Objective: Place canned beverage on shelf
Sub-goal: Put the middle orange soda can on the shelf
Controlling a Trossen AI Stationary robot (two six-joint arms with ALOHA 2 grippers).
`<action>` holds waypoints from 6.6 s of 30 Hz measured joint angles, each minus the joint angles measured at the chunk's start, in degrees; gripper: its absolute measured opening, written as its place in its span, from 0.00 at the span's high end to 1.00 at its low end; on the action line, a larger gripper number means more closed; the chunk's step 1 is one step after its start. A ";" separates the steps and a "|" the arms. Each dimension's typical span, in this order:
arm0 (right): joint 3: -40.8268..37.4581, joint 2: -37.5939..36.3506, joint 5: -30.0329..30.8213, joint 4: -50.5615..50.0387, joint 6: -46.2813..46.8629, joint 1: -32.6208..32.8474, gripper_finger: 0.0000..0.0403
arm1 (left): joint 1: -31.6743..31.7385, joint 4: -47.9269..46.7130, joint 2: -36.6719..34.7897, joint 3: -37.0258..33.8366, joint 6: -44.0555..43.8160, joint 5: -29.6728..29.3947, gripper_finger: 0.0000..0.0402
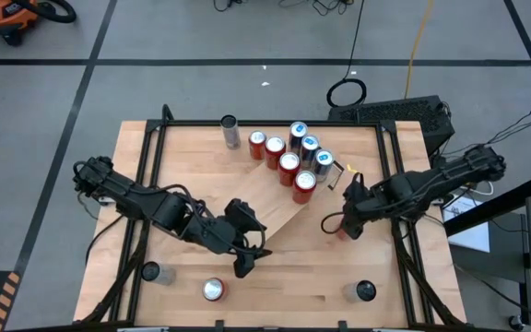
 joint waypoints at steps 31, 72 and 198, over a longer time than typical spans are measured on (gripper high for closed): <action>0.02 12.57 -4.78 3.73 -2.87 -0.06 0.06 | -0.26 -1.69 0.00 0.00 -0.42 2.62 0.22; -4.16 14.98 -11.97 12.12 -6.95 -0.28 0.33 | -2.10 -1.74 0.04 0.00 -1.91 0.66 0.22; 25.73 14.87 -11.99 55.99 -58.08 -8.81 0.32 | 5.77 -4.73 -7.58 0.00 4.44 10.66 0.29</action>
